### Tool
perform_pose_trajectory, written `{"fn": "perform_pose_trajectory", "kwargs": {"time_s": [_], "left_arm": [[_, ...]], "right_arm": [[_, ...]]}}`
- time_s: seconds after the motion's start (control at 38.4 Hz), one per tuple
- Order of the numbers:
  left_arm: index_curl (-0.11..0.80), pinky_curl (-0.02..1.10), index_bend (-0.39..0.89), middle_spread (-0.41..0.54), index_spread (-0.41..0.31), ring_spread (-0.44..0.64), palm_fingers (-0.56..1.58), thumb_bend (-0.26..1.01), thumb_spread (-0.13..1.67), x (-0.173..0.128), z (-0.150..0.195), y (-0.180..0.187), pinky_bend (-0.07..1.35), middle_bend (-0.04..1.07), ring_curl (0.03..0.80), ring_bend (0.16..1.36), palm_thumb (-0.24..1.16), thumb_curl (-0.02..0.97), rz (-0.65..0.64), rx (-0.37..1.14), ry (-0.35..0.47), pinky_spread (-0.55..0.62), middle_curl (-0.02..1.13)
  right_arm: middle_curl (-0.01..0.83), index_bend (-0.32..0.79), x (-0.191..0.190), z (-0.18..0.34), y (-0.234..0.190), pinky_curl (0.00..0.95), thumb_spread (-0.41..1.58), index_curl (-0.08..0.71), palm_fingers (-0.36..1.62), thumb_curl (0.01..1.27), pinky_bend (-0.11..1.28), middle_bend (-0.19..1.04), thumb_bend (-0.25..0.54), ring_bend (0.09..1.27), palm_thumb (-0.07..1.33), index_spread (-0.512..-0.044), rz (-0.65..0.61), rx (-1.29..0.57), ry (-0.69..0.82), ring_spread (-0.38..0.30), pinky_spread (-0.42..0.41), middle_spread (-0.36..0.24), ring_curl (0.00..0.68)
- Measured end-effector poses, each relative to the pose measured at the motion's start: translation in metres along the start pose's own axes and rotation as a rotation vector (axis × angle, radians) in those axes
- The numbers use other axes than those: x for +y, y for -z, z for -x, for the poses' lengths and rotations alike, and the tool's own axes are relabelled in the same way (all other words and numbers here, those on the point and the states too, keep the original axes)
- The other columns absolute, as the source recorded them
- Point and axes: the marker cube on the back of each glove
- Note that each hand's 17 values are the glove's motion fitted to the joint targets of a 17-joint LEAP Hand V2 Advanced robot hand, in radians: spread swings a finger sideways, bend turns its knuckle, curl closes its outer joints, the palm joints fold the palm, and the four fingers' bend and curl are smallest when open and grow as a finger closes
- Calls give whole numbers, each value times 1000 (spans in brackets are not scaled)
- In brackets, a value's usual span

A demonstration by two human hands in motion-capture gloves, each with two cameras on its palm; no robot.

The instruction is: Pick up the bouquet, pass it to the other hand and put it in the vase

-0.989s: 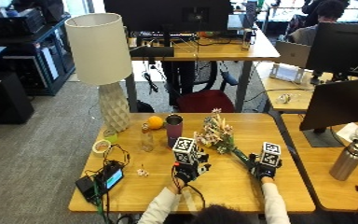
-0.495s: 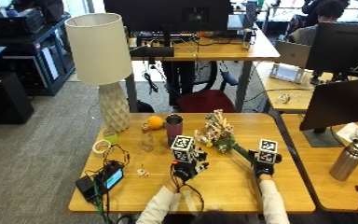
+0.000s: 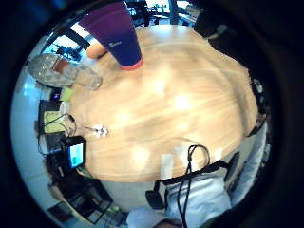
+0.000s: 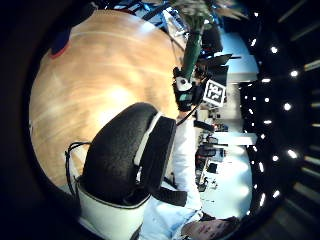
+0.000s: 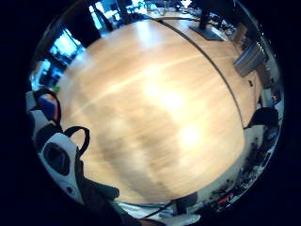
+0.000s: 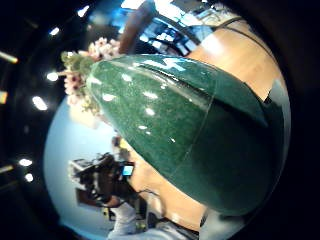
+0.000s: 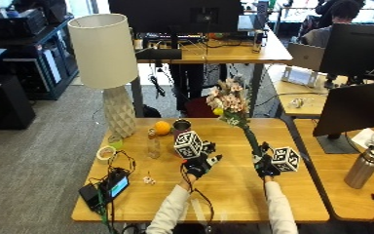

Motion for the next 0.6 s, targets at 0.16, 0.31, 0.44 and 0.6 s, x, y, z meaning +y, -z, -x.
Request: {"fn": "perform_pose_trajectory", "kwargs": {"time_s": [0.16,0.31,0.44,0.6], "left_arm": [[418,351,154,146,-34,180,341,-12,1081,-12,-28,24,355,144,308,523,69,263,-78,261,25,281,200],[392,357,136,162,0,177,332,-17,1055,-26,-55,35,375,156,318,556,99,273,-130,533,-17,267,212],[374,358,132,168,14,167,338,-17,1028,-38,-80,36,380,167,322,577,135,284,-112,770,-103,247,223],[358,358,142,151,13,122,381,-14,999,-41,-102,43,386,178,322,583,193,299,-153,864,-181,187,244]], "right_arm": [[615,490,-21,0,-9,479,983,489,1446,416,699,828,17,959,1010,-193,-184,91,-107,-195,-262,-156,541],[620,479,-33,-3,-30,491,927,510,1416,455,718,841,-14,987,1015,-184,-317,108,-135,-192,-253,-153,550],[620,470,-22,5,-75,497,856,525,1403,489,730,841,-27,996,994,-185,-175,-188,-218,-189,-251,-150,551],[621,464,-8,13,-110,501,785,539,1399,532,733,843,-25,1002,980,-186,-110,-311,-186,-187,-248,-149,551]]}}
